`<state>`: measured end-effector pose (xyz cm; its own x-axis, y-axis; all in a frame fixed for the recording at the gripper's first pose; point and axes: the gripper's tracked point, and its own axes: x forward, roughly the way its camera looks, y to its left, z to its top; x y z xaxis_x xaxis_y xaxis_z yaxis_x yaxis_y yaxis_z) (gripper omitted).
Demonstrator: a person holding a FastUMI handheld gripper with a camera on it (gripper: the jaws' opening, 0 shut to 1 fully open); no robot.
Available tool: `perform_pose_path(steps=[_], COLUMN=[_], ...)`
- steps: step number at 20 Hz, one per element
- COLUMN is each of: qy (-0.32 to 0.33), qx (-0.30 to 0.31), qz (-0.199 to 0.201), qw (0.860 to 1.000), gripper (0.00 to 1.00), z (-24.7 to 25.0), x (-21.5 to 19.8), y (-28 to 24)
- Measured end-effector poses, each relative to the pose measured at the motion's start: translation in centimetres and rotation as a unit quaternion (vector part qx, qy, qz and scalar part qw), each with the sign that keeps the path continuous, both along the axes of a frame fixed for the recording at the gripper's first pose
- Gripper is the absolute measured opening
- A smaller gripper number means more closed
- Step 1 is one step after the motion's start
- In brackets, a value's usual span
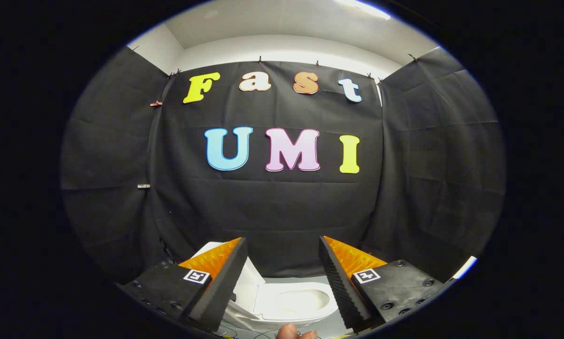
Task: Open the toilet lid.
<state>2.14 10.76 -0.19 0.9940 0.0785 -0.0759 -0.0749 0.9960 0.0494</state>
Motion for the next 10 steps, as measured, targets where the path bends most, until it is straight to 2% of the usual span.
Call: perform_pose_path(steps=[10], qy=[-0.004], qx=[-0.003], qz=[0.0], qw=[1.0], gripper=[0.95], z=[0.65], x=[-0.48], y=[-0.75])
